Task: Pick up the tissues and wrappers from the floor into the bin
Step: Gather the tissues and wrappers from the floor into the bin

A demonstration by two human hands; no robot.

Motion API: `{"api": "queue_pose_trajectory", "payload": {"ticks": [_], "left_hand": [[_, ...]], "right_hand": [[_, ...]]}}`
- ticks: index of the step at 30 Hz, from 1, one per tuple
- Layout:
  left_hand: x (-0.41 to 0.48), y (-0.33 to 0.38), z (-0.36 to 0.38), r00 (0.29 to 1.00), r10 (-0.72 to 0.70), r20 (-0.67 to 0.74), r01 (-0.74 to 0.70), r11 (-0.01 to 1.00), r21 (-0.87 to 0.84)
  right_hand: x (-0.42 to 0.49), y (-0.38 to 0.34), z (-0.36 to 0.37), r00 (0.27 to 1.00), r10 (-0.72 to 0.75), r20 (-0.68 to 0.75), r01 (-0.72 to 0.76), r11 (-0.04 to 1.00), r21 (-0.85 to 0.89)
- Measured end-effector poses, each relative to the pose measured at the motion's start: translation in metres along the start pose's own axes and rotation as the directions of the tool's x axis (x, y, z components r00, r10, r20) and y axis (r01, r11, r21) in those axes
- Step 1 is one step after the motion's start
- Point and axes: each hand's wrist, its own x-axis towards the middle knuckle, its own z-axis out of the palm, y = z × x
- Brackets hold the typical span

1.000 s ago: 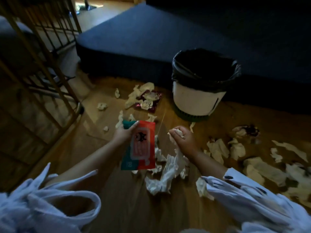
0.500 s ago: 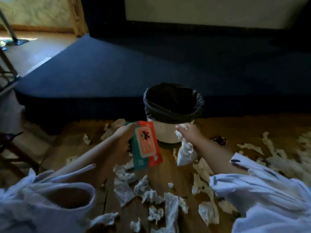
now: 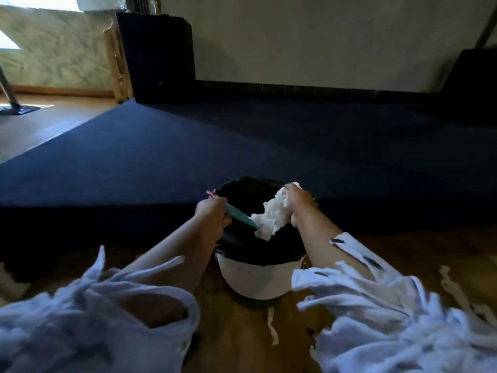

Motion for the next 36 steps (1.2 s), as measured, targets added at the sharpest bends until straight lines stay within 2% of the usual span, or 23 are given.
{"api": "queue_pose_trajectory", "payload": {"ticks": [3,5,8,10,12,14,16,18,19,20,22,23,25,26,27,28,30,34,36], "left_hand": [[0.003,-0.017,0.004,0.997,-0.029,0.070,0.026,0.999,0.044],[-0.008,-0.027,-0.003,0.993,0.019,0.113,-0.030,0.995,0.097],[-0.038,-0.049,-0.019,0.966,0.140,0.218,-0.175,0.973,0.152],[-0.058,-0.075,-0.033,0.956,0.145,0.256,-0.202,0.957,0.210],[-0.071,-0.117,-0.044,0.941,0.121,0.316,-0.222,0.926,0.306],[-0.080,-0.168,-0.060,0.929,0.065,0.365,-0.277,0.777,0.565],[-0.086,-0.224,-0.080,0.880,-0.089,0.467,-0.341,0.569,0.749],[-0.093,-0.272,-0.100,0.753,-0.350,0.558,-0.492,0.264,0.830],[-0.096,-0.291,-0.106,0.680,-0.459,0.571,-0.599,0.101,0.794],[-0.101,-0.305,-0.110,0.622,-0.532,0.575,-0.687,-0.017,0.727],[-0.110,-0.326,-0.111,0.553,-0.608,0.570,-0.772,-0.114,0.626],[-0.113,-0.334,-0.109,0.543,-0.625,0.560,-0.786,-0.144,0.601],[-0.112,-0.349,-0.107,0.555,-0.633,0.540,-0.799,-0.225,0.557],[-0.109,-0.354,-0.107,0.563,-0.638,0.525,-0.798,-0.256,0.545],[-0.106,-0.359,-0.108,0.566,-0.641,0.518,-0.797,-0.265,0.543],[-0.103,-0.362,-0.109,0.567,-0.639,0.520,-0.794,-0.257,0.550],[-0.099,-0.363,-0.108,0.568,-0.630,0.530,-0.788,-0.233,0.569],[-0.099,-0.361,-0.099,0.591,-0.554,0.587,-0.773,-0.179,0.609],[-0.102,-0.359,-0.093,0.607,-0.501,0.617,-0.765,-0.160,0.623]], "right_hand": [[0.000,0.013,-0.003,0.989,0.051,0.138,-0.046,0.998,-0.037],[-0.012,0.021,-0.009,0.983,0.052,0.177,-0.034,0.994,-0.102],[-0.032,0.034,-0.024,0.974,-0.059,0.220,0.085,0.990,-0.108],[-0.060,0.048,-0.039,0.950,-0.176,0.257,0.208,0.972,-0.105],[-0.086,0.077,-0.061,0.925,-0.231,0.302,0.276,0.954,-0.115],[-0.106,0.122,-0.083,0.921,-0.195,0.338,0.262,0.951,-0.164],[-0.116,0.175,-0.103,0.932,-0.094,0.349,0.218,0.917,-0.335],[-0.116,0.231,-0.125,0.920,0.059,0.388,0.196,0.787,-0.584],[-0.119,0.255,-0.138,0.886,0.150,0.439,0.230,0.679,-0.697],[-0.120,0.278,-0.152,0.830,0.242,0.503,0.304,0.559,-0.771],[-0.119,0.313,-0.182,0.709,0.374,0.598,0.498,0.334,-0.800],[-0.117,0.328,-0.197,0.675,0.409,0.614,0.577,0.226,-0.785],[-0.116,0.341,-0.217,0.660,0.423,0.621,0.689,-0.010,-0.725],[-0.115,0.343,-0.221,0.663,0.425,0.617,0.706,-0.079,-0.704],[-0.114,0.342,-0.222,0.658,0.433,0.615,0.714,-0.099,-0.693],[-0.113,0.342,-0.220,0.651,0.451,0.611,0.716,-0.096,-0.692],[-0.111,0.346,-0.215,0.650,0.429,0.628,0.702,-0.019,-0.712],[-0.114,0.352,-0.197,0.684,0.343,0.644,0.530,0.373,-0.761],[-0.119,0.355,-0.190,0.706,0.285,0.649,0.496,0.455,-0.739]]}}
